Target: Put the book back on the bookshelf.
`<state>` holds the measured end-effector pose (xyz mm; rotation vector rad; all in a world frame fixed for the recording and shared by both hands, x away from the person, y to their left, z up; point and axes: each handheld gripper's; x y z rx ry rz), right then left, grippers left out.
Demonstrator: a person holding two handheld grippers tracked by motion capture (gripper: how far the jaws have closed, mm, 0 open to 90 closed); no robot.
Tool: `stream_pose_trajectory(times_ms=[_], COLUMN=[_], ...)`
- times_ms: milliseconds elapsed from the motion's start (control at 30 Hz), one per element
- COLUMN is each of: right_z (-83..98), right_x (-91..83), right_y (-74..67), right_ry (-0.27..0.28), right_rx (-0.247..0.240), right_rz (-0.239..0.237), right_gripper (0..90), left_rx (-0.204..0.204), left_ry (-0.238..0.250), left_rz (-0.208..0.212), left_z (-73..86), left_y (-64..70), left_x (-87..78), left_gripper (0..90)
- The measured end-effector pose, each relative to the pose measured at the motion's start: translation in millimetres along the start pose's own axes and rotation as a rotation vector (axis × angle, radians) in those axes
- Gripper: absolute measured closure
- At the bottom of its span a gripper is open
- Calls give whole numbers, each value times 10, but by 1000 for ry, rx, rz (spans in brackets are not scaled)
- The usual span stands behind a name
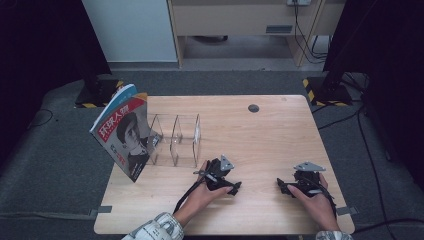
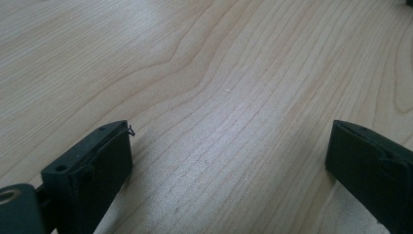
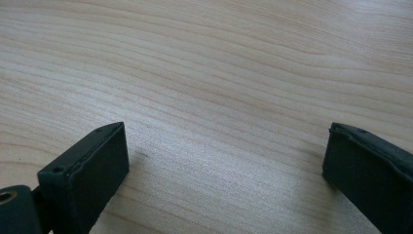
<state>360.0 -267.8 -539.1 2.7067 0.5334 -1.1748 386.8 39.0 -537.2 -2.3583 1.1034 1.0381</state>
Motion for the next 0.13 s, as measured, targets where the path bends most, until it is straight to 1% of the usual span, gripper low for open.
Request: stream_pose_trajectory(times_ms=[133], right_z=[0], right_x=[1], right_y=[1], right_ry=[0], right_rx=[-2], right_rz=[0], right_gripper=[32], left_rx=[-3], left_ry=[-3], left_rz=[-4], left_z=[-1], left_y=[-2], left_x=[1], left_gripper=[13])
Point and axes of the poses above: each handheld gripper's, and its own axes: x roughly forward along the jaws, z roughly out of its underside, y roughly to its right, and after that the axes turned 2 degrees about -y, right-handed
